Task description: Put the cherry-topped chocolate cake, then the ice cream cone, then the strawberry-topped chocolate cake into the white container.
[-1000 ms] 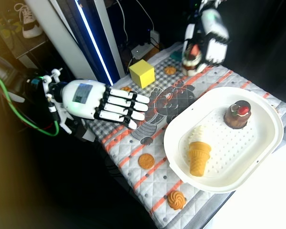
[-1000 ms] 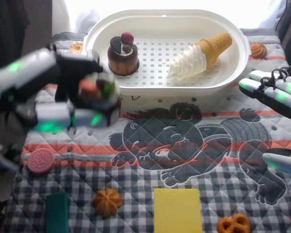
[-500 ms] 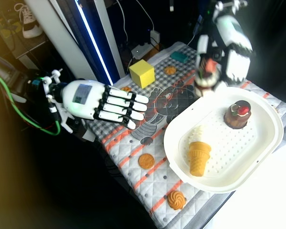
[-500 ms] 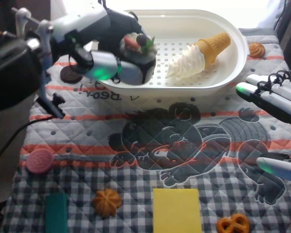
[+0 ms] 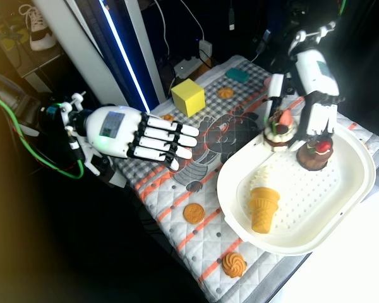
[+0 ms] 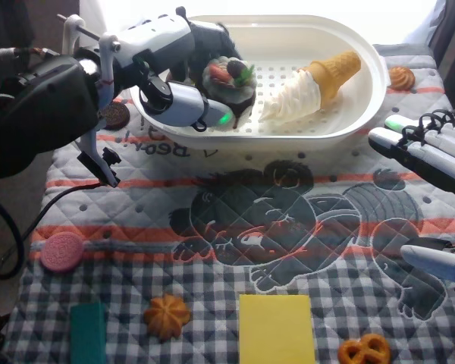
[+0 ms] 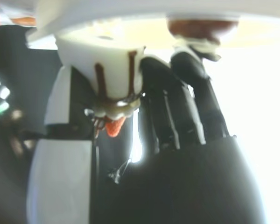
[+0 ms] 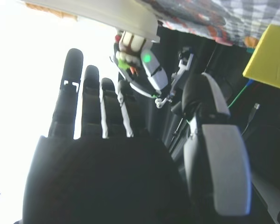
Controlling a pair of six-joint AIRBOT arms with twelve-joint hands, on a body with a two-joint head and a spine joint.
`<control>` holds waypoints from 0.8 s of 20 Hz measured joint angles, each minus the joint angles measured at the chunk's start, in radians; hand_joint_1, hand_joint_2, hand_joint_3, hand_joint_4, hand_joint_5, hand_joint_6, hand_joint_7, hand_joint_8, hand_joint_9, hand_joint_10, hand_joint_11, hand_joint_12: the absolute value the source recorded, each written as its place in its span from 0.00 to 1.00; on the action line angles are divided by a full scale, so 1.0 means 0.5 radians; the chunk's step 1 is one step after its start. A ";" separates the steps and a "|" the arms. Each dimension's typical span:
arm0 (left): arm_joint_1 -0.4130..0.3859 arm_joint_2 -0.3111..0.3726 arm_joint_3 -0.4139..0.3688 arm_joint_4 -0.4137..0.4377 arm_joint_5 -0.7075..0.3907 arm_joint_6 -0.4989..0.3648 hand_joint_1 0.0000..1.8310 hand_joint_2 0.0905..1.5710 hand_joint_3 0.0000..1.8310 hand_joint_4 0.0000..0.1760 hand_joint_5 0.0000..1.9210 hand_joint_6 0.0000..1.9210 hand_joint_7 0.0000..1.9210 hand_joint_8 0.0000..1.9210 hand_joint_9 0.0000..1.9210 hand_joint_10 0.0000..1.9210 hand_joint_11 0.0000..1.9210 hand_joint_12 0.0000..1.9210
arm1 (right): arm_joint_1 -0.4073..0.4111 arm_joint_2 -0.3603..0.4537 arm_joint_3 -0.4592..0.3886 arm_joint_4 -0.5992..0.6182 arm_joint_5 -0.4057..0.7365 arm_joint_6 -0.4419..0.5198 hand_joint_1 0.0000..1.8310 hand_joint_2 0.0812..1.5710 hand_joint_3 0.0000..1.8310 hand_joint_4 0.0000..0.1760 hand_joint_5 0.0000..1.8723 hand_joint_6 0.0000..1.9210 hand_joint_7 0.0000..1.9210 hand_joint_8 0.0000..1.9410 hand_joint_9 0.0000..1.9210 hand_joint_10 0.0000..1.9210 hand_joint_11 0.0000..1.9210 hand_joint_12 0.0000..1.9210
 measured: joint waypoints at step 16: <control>0.619 0.671 -0.703 0.458 -1.091 -0.794 0.28 0.77 0.00 0.72 0.03 0.02 0.02 0.00 0.00 0.10 0.00 0.44 | -0.017 0.091 -0.057 -0.014 0.087 0.003 0.28 0.78 0.00 0.00 0.00 0.00 0.00 0.00 0.00 0.23 0.00 0.63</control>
